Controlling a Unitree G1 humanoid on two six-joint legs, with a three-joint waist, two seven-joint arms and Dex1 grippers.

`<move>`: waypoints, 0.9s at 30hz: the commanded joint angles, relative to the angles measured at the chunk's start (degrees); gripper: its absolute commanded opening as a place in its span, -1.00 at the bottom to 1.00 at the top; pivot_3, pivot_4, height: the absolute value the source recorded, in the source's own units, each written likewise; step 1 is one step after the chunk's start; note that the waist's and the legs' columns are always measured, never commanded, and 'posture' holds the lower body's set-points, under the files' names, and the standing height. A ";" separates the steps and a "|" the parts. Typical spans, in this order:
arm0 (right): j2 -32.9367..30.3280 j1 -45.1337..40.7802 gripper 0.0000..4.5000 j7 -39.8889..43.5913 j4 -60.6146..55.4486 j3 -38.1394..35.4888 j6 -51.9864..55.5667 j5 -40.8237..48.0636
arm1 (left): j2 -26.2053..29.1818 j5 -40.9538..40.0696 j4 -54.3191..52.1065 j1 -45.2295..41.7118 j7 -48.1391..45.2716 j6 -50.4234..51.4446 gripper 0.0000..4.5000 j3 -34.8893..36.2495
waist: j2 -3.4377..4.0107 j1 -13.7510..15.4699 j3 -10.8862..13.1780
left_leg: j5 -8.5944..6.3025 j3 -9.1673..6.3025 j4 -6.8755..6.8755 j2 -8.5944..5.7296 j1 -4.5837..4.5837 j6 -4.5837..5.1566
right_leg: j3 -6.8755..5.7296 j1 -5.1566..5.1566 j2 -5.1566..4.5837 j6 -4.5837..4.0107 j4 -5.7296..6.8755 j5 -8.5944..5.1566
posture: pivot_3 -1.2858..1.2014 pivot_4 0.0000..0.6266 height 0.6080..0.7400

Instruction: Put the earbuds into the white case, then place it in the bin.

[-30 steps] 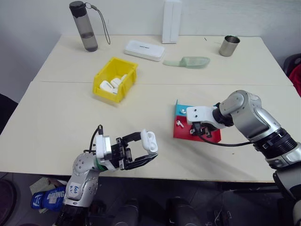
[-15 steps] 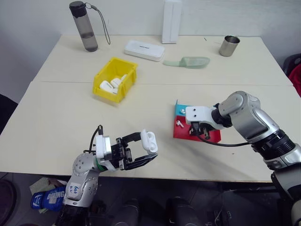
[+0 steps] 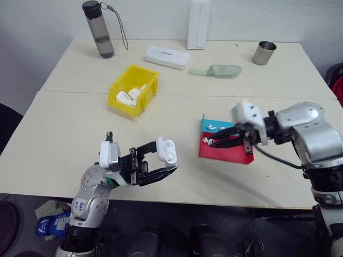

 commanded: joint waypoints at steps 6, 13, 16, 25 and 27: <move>16.54 8.79 -0.81 -10.39 -16.17 -4.18 -12.16 12.77 | 0.88 -6.38 2.60 -7.12 -4.84 7.46 0.23 0.75 | -0.02 -0.56 0.00 | -0.01 -0.02 0.06 -0.05 0.03 -0.03 | 0.00 -0.02 -0.02 0.00 0.17 0.00 | 0.03 -0.52 1.00; 21.19 8.56 -0.81 -9.09 -12.03 2.11 -26.55 8.06 | -1.14 -6.25 2.42 -9.06 -4.74 8.88 0.23 0.73 | -0.02 -1.40 0.00 | -0.01 -0.05 0.05 -0.05 0.08 -0.04 | -0.03 -0.03 -0.01 0.00 0.23 0.00 | 0.03 -0.52 1.00; 21.66 8.27 -0.81 -9.06 -10.52 3.95 -29.17 7.36 | -1.17 -5.85 2.26 -8.89 -5.02 8.96 0.23 0.63 | -0.01 -1.42 0.00 | -0.01 -0.06 0.05 -0.05 0.09 -0.04 | -0.03 -0.04 -0.01 0.00 0.23 0.00 | 0.03 -0.52 1.00; 20.87 7.56 -0.81 -8.85 -6.53 6.87 -34.14 5.63 | -0.90 -5.00 2.07 -8.63 -5.66 8.52 0.23 0.69 | -0.01 -1.42 0.00 | -0.01 -0.06 0.05 -0.05 0.09 -0.04 | -0.02 -0.03 -0.01 0.00 0.23 0.00 | 0.03 -0.52 1.00; 20.81 7.49 -0.81 -8.76 -5.86 7.56 -34.93 5.11 | -1.08 -4.83 1.86 -8.58 -5.57 8.44 0.23 0.57 | -0.01 -1.42 0.00 | -0.01 -0.06 0.05 -0.05 0.09 -0.04 | -0.02 -0.03 -0.01 0.00 0.23 0.00 | 0.03 -0.52 1.00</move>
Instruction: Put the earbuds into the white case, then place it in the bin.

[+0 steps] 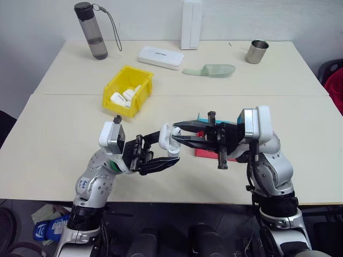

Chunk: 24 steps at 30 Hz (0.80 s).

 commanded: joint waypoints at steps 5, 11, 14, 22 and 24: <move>-0.70 -0.62 -0.81 0.20 0.41 2.21 -2.62 -1.05 | -0.48 0.58 -2.77 0.17 -0.17 -0.85 0.23 0.10 | 0.00 0.01 0.00 | 0.00 0.00 -0.01 0.00 0.00 0.00 | 0.00 0.00 0.00 0.00 0.00 0.00 | 0.03 -0.52 1.00; -2.62 -0.04 -0.81 1.24 0.88 2.85 -2.48 -0.68 | -1.46 1.03 -2.59 -0.48 0.47 -1.51 0.23 0.35 | 0.00 0.03 0.00 | 0.00 0.00 0.00 0.00 0.00 0.00 | 0.00 0.00 0.00 0.00 0.00 0.00 | 0.03 -0.52 1.00; -3.48 0.11 -0.81 1.55 1.07 2.80 -1.86 -0.03 | -2.03 1.20 -2.54 -0.89 0.58 -1.83 0.23 0.46 | 0.00 0.04 0.00 | 0.00 0.00 0.00 0.00 0.00 0.00 | 0.00 0.00 0.00 0.00 -0.01 0.00 | 0.03 -0.52 1.00; -5.15 0.22 -0.81 2.49 2.11 2.91 -1.46 0.87 | -3.29 2.06 -2.86 -1.34 0.25 -2.34 0.23 0.19 | 0.00 0.06 0.00 | 0.00 0.00 -0.01 0.00 0.00 0.00 | 0.00 0.01 0.00 0.00 -0.02 0.00 | 0.03 -0.52 1.00; -5.40 0.26 -0.81 2.39 2.37 2.88 -1.04 1.17 | -3.56 2.21 -2.86 -1.50 0.22 -2.57 0.23 0.26 | 0.00 0.07 0.00 | 0.00 0.00 -0.01 0.00 0.00 0.00 | 0.00 0.01 0.00 0.00 -0.02 0.00 | 0.03 -0.52 1.00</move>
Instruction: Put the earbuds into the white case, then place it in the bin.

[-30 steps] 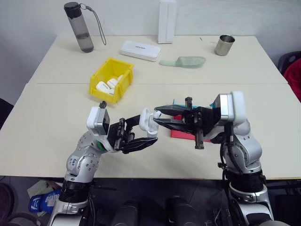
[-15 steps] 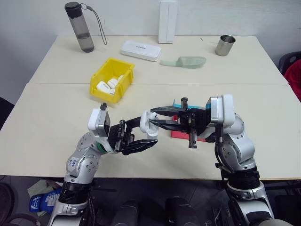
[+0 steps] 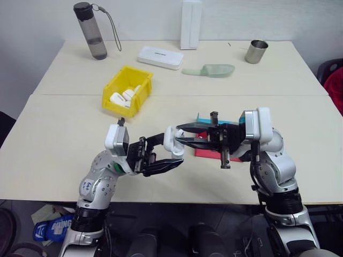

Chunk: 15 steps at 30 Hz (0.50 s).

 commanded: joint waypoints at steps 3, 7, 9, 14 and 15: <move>-1.31 0.61 -0.81 1.22 0.57 1.05 1.36 0.07 | -1.26 -0.87 -2.70 -2.35 -0.31 -2.28 0.23 0.83 | 0.00 0.02 0.00 | 0.00 0.00 0.00 0.00 0.00 0.00 | -0.01 0.00 0.00 0.00 0.00 0.00 | 0.03 -0.52 1.00; -1.83 0.35 -0.81 1.76 0.83 0.94 1.61 0.58 | -1.48 -0.59 -2.33 -2.75 -0.67 -2.52 0.23 1.12 | 0.00 0.03 0.00 | 0.00 0.00 0.00 0.00 0.00 0.00 | -0.01 0.00 0.00 0.00 0.00 0.00 | 0.03 -0.52 1.00; -2.06 0.14 -0.81 2.07 0.91 0.81 2.04 1.21 | -1.51 -0.32 -2.07 -2.89 -1.02 -2.82 0.23 1.12 | 0.00 0.02 0.00 | 0.00 0.00 0.00 0.00 0.00 0.00 | -0.01 0.00 0.00 0.00 0.00 0.00 | 0.03 -0.52 1.00; -2.82 -1.21 -0.36 2.47 0.59 0.51 3.36 2.39 | -1.67 0.16 -1.60 -3.07 -1.68 -3.43 0.23 1.16 | 0.00 0.05 0.00 | 0.00 0.00 0.00 0.00 0.00 0.00 | -0.01 0.01 0.00 0.00 -0.01 0.00 | 0.03 -0.52 1.00; -3.06 -1.51 -0.22 2.38 0.53 0.31 3.97 2.77 | -1.72 0.24 -1.48 -3.09 -1.78 -3.57 0.23 1.20 | 0.00 0.04 0.00 | 0.00 0.00 0.00 0.00 -0.01 0.00 | -0.01 0.01 0.00 0.00 -0.01 0.00 | 0.03 -0.52 1.00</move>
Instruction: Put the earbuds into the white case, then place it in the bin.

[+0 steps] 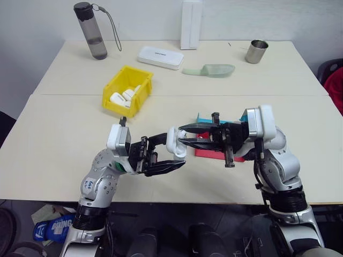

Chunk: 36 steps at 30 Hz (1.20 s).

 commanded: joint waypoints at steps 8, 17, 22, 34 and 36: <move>-8.37 1.53 0.97 -0.05 -2.99 -7.18 6.22 4.26 | 0.14 0.00 -0.37 0.19 -0.44 -3.31 0.23 2.00 | -0.01 0.28 0.00 | 0.00 0.00 0.00 0.00 -0.01 0.00 | 0.00 0.01 -0.01 0.00 -0.02 0.00 | 0.03 -0.52 1.00; -24.60 23.06 0.99 5.21 13.78 -30.39 -5.37 -3.46 | 5.15 1.68 0.50 6.56 -3.55 -7.12 0.23 4.25 | -0.05 1.88 0.02 | -0.02 0.00 -0.06 -0.01 -0.05 0.06 | -0.04 0.15 -0.02 0.00 -0.25 0.00 | 0.03 -0.52 1.00; -28.79 28.13 0.99 6.82 37.27 -34.68 -23.75 -12.25 | 5.08 1.80 -0.40 7.87 -3.28 -7.45 0.23 3.35 | -0.04 1.47 0.02 | -0.03 0.22 0.01 -0.04 0.01 0.15 | 0.08 0.20 -0.03 0.01 -0.29 0.00 | 0.03 -0.52 1.00; -31.06 1.93 0.99 -5.48 23.45 -15.01 11.95 -15.12 | 3.42 3.68 -0.60 6.56 -0.30 -8.91 0.23 1.39 | 0.08 -1.17 -0.04 | -0.02 0.57 0.14 0.15 0.18 0.10 | 0.20 0.10 0.03 0.00 -0.01 0.00 | 0.03 -0.52 1.00; -29.99 -6.57 0.99 -7.33 24.11 -9.94 21.66 -16.22 | 3.17 4.01 -0.25 6.22 0.14 -9.32 0.23 1.19 | 0.09 -0.91 -0.04 | -0.03 0.47 0.13 0.14 0.10 0.09 | 0.16 0.03 0.00 0.00 -0.05 0.00 | 0.03 -0.52 1.00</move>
